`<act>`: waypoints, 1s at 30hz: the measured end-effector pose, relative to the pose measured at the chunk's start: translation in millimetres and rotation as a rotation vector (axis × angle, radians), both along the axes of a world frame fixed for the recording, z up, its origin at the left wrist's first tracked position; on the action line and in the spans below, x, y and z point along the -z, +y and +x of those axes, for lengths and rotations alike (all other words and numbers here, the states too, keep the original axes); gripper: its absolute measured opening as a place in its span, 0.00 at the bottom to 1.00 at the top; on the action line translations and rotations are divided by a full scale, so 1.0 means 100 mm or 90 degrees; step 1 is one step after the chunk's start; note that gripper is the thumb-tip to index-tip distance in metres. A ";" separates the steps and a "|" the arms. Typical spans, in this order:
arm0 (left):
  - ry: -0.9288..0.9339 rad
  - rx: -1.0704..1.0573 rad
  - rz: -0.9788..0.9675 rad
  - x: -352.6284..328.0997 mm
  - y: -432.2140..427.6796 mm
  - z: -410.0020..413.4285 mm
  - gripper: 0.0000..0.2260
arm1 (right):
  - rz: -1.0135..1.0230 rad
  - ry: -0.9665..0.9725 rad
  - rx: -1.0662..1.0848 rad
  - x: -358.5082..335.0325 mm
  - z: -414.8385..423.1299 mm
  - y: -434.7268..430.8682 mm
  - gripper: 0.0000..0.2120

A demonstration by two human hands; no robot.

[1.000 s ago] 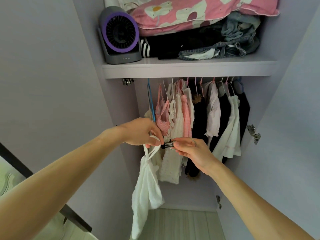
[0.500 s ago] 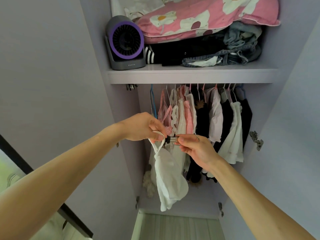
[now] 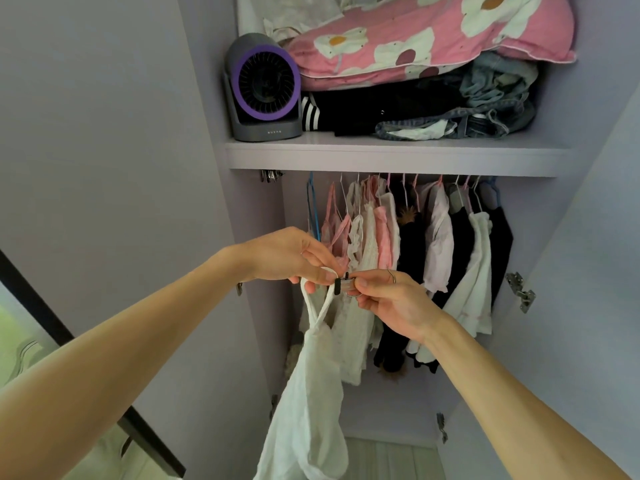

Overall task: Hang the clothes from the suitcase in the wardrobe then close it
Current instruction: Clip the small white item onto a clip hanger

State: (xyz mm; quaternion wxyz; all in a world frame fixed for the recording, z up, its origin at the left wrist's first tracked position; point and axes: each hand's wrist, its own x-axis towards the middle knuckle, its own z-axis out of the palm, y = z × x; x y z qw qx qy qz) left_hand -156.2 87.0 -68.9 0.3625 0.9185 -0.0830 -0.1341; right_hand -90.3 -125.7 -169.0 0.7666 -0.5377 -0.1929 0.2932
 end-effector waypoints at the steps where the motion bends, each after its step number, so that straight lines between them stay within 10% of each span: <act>1: 0.002 -0.005 -0.004 0.00 0.01 0.00 0.06 | -0.002 -0.006 -0.002 -0.01 0.00 0.01 0.08; 19: -0.010 -0.099 -0.021 0.07 0.07 0.05 0.05 | -0.366 -0.544 0.155 -0.49 -0.09 0.13 0.04; 30: 0.003 -0.208 -0.239 0.41 0.02 0.07 0.07 | -0.453 -0.580 0.111 -0.59 0.00 0.09 0.04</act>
